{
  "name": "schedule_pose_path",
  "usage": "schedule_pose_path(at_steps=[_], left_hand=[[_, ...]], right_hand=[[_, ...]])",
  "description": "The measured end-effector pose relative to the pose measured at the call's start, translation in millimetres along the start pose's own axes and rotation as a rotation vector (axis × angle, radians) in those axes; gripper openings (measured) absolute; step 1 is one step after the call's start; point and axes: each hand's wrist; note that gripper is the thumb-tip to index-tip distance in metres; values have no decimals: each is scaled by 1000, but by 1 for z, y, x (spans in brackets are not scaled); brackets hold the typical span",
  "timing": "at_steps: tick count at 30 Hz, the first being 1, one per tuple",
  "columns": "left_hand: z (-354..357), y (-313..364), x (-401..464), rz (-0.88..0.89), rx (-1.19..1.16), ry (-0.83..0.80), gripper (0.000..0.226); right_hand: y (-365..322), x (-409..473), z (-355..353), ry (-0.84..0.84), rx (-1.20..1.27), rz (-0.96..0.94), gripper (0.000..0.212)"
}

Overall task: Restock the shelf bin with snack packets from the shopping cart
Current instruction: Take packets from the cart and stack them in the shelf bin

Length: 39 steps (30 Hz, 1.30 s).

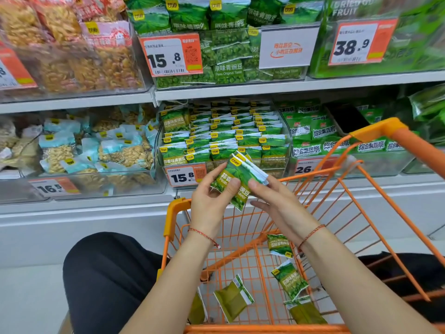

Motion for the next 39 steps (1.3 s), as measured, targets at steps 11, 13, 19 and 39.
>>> schedule_pose_path(at_steps=[11,13,19,39], left_hand=[[2,-2,-6,39,135,-103,48],[5,0,-7,16,142,-72,44],[6,16,0,36,174,99,37],[-105,4,127,108,410,321,25]], right_hand=[[4,1,0,51,-71,-132,39],[3,2,3,96,-81,-131,31],[-11,14,16,99,-176,-91,68],[-61,209,26,146,-701,-78,89]])
Point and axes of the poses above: each hand's wrist, its own x-axis towards the middle knuckle, its own z-axis out of the palm, y = z × x
